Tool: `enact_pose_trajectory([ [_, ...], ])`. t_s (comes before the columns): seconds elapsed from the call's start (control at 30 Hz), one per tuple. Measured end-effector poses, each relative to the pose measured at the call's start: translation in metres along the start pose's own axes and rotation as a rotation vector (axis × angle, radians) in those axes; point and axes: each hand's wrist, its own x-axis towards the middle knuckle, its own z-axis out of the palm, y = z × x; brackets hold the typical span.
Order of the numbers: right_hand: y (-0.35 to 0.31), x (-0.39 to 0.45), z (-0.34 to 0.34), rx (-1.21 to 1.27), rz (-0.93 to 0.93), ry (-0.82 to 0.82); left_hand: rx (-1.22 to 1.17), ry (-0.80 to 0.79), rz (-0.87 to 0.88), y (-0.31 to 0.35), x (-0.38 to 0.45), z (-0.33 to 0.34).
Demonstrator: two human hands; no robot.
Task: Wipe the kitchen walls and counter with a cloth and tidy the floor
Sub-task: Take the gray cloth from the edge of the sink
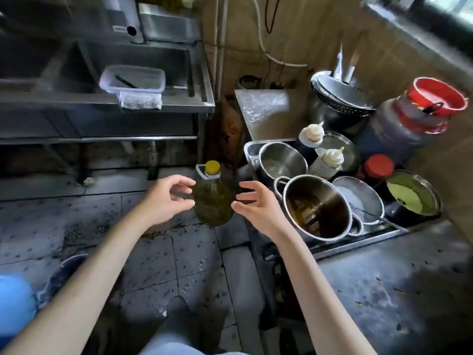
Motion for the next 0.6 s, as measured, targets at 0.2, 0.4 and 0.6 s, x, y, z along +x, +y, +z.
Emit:
enact_pose_trajectory([
  [0.2, -0.039, 0.059, 0.050, -0.068, -0.010, -0.115, 0.000, 0.121, -0.076, -0.030, 0.018, -0.070],
  [0.4, -0.071, 0.117, 0.104, -0.120, -0.068, -0.250, 0.020, 0.209, -0.160, -0.066, 0.032, -0.137],
  [0.6, -0.105, 0.179, 0.142, -0.239, -0.164, -0.341, -0.023, 0.317, -0.233, -0.077, 0.052, -0.180],
])
